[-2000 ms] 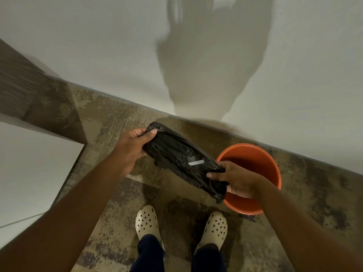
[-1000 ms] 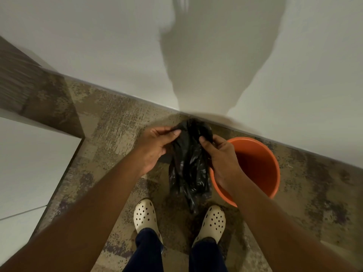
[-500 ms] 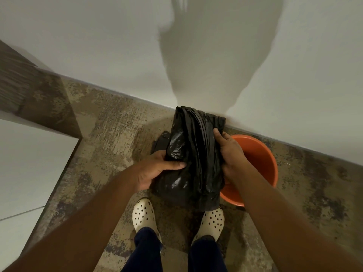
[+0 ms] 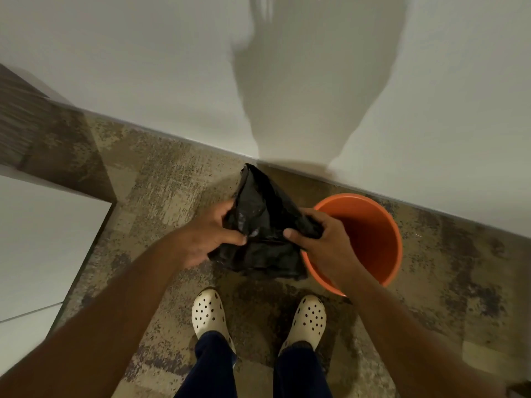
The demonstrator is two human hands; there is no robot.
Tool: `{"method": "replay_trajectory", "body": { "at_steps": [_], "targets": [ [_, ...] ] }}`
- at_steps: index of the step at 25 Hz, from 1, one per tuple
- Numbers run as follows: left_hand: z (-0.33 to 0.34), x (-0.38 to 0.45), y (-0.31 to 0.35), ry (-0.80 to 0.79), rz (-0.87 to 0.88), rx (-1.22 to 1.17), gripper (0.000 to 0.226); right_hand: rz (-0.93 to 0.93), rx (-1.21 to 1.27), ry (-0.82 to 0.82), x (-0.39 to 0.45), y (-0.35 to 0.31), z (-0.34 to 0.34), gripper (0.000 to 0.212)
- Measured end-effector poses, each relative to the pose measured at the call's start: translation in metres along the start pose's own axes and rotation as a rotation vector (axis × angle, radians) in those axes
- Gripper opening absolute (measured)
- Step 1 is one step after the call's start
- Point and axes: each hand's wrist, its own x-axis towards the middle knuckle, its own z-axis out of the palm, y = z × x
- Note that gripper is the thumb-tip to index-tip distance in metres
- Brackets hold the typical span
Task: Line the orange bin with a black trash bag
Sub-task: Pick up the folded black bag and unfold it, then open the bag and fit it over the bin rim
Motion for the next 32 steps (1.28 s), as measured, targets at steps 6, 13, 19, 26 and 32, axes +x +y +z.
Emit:
{"method": "replay_trajectory", "body": {
  "at_steps": [6, 13, 19, 26, 32],
  "targets": [
    [-0.085, -0.01, -0.015, 0.208, 0.014, 0.077, 0.055, 0.141, 0.394, 0.255, 0.017, 0.019, -0.073, 0.026],
    [-0.113, -0.009, -0.047, 0.363, 0.045, -0.218, 0.045, 0.29, 0.617, 0.303, 0.017, 0.053, -0.138, 0.032],
    [-0.101, -0.003, -0.049, 0.195, 0.027, -0.382, 0.044, 0.325, 0.661, 0.355, 0.014, 0.077, -0.131, 0.032],
    [-0.043, 0.019, -0.04, 0.328, 0.038, -0.184, 0.035, 0.34, 0.798, 0.426, 0.013, 0.086, -0.129, 0.026],
    [-0.006, 0.044, -0.035, 0.501, 0.123, -0.251, 0.024, 0.338, 0.843, 0.483, -0.002, 0.104, -0.148, 0.045]
  ]
}}
